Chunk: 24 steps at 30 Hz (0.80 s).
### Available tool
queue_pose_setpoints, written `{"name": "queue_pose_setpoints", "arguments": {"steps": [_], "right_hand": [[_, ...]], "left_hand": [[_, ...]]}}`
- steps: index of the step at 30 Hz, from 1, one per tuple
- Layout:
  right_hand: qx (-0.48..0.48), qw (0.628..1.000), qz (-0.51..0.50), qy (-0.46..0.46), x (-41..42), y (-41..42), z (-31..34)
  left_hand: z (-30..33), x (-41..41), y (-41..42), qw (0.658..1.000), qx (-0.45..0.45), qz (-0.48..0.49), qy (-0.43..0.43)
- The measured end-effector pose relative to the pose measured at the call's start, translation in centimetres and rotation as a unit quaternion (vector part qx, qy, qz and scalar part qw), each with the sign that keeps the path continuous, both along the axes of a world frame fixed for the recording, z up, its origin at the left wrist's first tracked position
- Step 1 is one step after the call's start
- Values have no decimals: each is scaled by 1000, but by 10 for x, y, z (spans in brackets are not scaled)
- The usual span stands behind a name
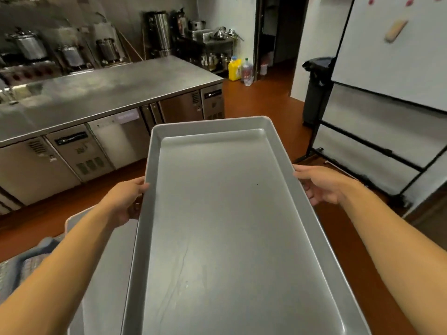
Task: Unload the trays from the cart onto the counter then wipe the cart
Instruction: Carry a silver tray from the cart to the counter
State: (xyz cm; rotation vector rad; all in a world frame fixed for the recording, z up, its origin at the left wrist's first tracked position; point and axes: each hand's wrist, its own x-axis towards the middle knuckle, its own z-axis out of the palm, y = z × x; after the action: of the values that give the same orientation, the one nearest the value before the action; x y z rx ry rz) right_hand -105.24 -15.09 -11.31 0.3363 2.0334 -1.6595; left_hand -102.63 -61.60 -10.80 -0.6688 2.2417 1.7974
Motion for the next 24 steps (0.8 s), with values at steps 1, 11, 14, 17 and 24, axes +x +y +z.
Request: {"name": "queue_pose_setpoints", "arguments": {"steps": [1,11,14,17,24], "right_hand": [[-16,1000,-8,-5,6,26,3],[-41,995,-79,41,41,295,37],[-67,992,-97,46,37,354,43],[-117,981,-139,61,26,396,39],[-170,965,-183,73,-43,460,26]], "left_hand": [[1,-7,22,1000,6,-10,1],[-5,-73,274,989,31,-140,26],[-7,-90,335,989,59,-134,21],[-5,-110,383,988,83,-128,8],[-7,-192,445,984,132,-105,-48]]}}
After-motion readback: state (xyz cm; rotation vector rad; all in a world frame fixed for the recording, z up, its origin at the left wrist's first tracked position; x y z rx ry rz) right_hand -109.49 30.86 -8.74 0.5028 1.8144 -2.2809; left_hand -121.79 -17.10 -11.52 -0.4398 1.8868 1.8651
